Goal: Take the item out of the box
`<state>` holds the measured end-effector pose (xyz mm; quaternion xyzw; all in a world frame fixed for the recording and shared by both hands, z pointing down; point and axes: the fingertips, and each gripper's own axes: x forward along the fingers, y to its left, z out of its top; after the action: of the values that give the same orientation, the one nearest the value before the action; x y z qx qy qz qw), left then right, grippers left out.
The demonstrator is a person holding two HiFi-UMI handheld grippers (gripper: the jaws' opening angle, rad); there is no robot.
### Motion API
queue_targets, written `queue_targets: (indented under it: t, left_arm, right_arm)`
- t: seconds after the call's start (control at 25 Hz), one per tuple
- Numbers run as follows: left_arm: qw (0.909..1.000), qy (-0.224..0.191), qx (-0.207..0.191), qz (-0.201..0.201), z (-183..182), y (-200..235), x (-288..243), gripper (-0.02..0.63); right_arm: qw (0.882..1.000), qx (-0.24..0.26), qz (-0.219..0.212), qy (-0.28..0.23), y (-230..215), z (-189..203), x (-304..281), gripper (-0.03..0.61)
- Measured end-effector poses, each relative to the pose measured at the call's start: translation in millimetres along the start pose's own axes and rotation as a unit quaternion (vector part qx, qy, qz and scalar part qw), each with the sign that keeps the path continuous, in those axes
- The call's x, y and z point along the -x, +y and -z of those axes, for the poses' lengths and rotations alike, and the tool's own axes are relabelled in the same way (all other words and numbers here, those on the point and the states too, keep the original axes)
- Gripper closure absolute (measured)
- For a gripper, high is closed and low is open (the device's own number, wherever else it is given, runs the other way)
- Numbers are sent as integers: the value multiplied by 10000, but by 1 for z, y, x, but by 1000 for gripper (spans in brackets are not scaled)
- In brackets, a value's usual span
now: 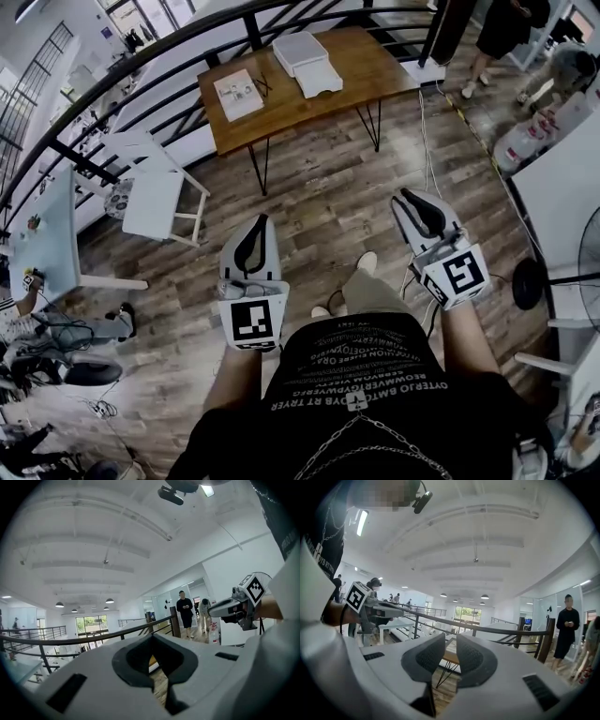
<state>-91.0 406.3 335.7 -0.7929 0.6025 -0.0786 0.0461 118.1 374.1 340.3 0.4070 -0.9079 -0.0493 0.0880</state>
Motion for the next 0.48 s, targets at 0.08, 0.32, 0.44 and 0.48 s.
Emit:
queue_targets:
  t: [0.08,0.32,0.44,0.48]
  left_arm:
    - [10000,5,63,-63,4,10,-2,607]
    - [9999,-2,131,-92,10,26,-33,608]
    - [9998,95,131,-100,11,30,-55,607]
    - [9998,140,131,-107,12,32,-62,607]
  right_arm:
    - [10000,27,-56,31,3,0,-10,485]
    - [9997,-2,-210,152,-11,10,-50,419]
    - [9994,-62,-275,179,-27,11,-69,405]
    - [9994,-70,-294,178,-33,11,-75,403]
